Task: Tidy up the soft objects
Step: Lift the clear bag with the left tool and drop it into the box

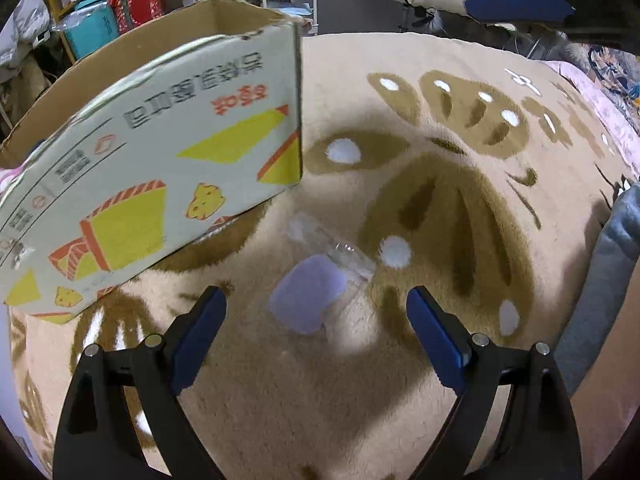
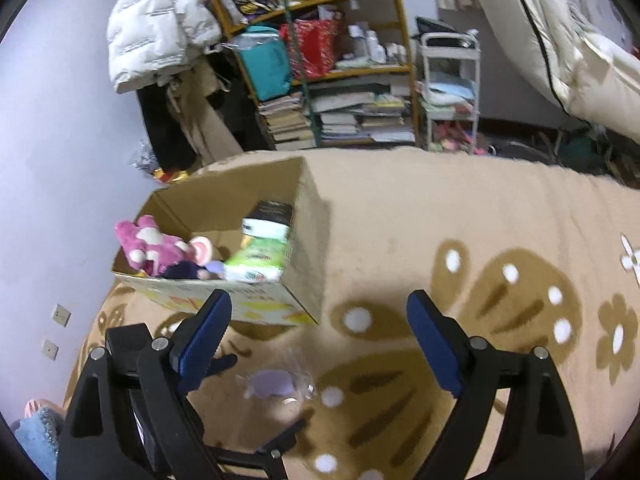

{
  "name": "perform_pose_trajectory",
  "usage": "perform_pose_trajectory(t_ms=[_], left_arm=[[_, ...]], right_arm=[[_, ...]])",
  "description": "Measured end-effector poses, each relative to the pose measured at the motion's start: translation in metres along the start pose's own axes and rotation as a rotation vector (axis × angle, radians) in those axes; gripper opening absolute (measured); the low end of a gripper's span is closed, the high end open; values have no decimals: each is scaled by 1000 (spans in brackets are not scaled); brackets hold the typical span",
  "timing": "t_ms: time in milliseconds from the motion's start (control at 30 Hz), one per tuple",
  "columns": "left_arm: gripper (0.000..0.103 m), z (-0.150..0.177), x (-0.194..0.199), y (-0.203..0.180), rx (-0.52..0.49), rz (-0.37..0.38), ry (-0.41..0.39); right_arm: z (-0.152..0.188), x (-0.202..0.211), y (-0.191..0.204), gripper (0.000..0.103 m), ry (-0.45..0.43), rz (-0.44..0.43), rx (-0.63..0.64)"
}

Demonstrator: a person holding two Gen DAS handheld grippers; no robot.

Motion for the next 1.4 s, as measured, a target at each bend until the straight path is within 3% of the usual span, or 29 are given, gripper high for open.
perform_pose_trajectory(t_ms=[67, 100, 133, 300, 600, 767, 933, 1133, 1400], left_arm=[[83, 0, -6, -4, -5, 16, 6], [69, 1, -7, -5, -9, 21, 11], [64, 2, -13, -7, -20, 22, 37], [45, 6, -12, -5, -39, -20, 20], [44, 11, 12, 0, -35, -48, -42], [44, 7, 52, 8, 21, -81, -157], [44, 4, 88, 22, 67, -160, -273], [44, -19, 127, 51, 138, -205, -385], [45, -47, 126, 97, 227, -263, -397]], right_arm=[[3, 1, -8, 93, 7, 16, -18], [4, 2, -11, 93, 9, 17, -26], [4, 2, -11, 93, 10, 19, -33], [6, 0, -16, 93, 14, 17, -60], [7, 1, -14, 93, -2, 11, -62], [7, 5, -15, 94, -22, 2, -72], [5, 12, -14, 94, -56, -12, -74], [2, 19, -11, 94, -94, -34, -68], [3, 18, -1, 94, -100, -49, -34]])
Point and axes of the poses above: each gripper's, at about its wrist camera, not at the fingertips, and x roughly against the way its jaws point, y to its left, z to its underside, the point moved 2 cm from there along -x, roughly the way its jaws point, and after that the axes turned 3 degrees about -y, right-handed, at the moved point
